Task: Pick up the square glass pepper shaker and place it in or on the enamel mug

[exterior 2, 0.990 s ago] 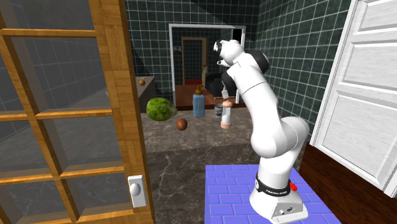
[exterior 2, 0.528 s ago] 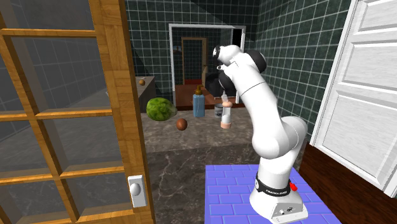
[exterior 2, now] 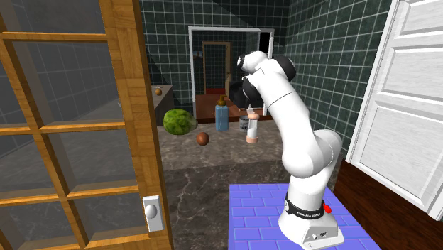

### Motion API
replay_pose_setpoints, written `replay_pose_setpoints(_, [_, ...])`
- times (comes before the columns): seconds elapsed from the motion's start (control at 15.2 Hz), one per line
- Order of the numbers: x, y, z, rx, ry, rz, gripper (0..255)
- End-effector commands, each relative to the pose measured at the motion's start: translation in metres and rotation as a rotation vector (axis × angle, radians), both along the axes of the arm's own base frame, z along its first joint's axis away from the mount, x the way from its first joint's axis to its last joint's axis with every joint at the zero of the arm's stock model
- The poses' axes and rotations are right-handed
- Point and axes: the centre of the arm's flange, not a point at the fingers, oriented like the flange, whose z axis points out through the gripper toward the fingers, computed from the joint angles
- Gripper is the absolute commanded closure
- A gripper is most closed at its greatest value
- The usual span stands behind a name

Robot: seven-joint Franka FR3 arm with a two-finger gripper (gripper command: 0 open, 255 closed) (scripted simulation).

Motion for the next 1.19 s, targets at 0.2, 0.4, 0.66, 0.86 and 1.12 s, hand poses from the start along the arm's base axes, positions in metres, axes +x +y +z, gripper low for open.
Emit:
replay_pose_setpoints(0.2, [-0.001,-0.001,-0.007,0.011,0.003,-0.002,0])
replay_pose_setpoints(0.4, [-0.001,-0.001,-0.007,0.011,0.004,-0.002,0])
replay_pose_setpoints(0.66, [-0.007,-0.004,0.019,0.011,0.003,-0.002,0])
replay_pose_setpoints(0.86, [-0.012,-0.006,0.042,0.011,0.003,-0.002,0])
replay_pose_setpoints(1.12, [-0.012,-0.006,0.042,0.011,0.003,-0.002,0])
